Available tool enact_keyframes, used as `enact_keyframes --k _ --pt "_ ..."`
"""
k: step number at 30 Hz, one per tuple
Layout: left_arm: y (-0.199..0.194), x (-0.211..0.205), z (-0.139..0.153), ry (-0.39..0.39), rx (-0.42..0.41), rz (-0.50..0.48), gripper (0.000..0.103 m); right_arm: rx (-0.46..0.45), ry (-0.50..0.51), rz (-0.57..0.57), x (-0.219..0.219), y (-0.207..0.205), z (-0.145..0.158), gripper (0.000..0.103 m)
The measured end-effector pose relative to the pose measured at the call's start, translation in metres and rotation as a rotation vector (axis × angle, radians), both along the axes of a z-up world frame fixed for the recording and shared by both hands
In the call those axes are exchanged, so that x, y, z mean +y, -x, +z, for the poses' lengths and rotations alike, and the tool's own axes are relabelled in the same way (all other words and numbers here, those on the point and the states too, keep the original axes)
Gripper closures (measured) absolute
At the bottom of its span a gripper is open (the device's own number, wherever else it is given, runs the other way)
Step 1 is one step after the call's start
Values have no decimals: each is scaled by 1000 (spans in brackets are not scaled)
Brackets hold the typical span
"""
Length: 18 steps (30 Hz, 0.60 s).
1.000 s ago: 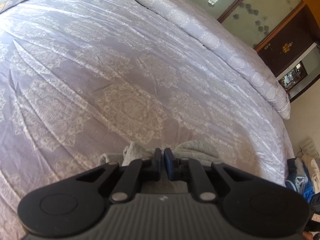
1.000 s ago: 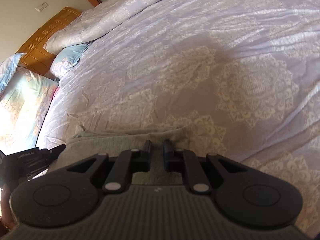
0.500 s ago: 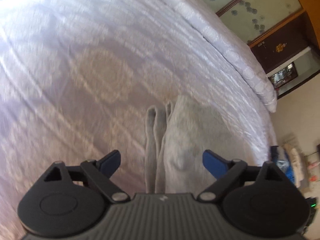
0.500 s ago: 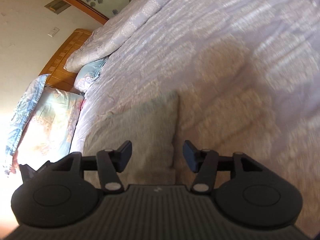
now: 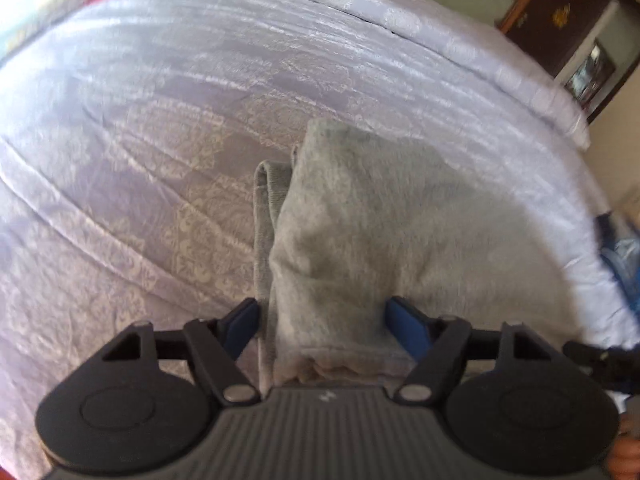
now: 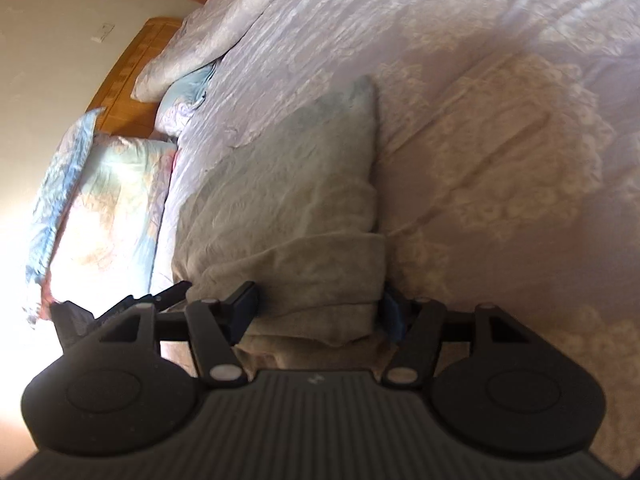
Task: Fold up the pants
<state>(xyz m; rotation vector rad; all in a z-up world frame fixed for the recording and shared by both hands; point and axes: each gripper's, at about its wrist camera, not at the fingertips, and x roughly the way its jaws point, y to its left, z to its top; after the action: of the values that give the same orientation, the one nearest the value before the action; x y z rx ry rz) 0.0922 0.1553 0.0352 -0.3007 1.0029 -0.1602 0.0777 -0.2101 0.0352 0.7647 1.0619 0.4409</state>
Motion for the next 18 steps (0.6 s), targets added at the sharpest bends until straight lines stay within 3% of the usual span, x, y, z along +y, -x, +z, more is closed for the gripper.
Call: enact_keyframes --k 18 --pt "9 1 0 4 -13 30 32 10 -86 -62 -16 7 -10 41"
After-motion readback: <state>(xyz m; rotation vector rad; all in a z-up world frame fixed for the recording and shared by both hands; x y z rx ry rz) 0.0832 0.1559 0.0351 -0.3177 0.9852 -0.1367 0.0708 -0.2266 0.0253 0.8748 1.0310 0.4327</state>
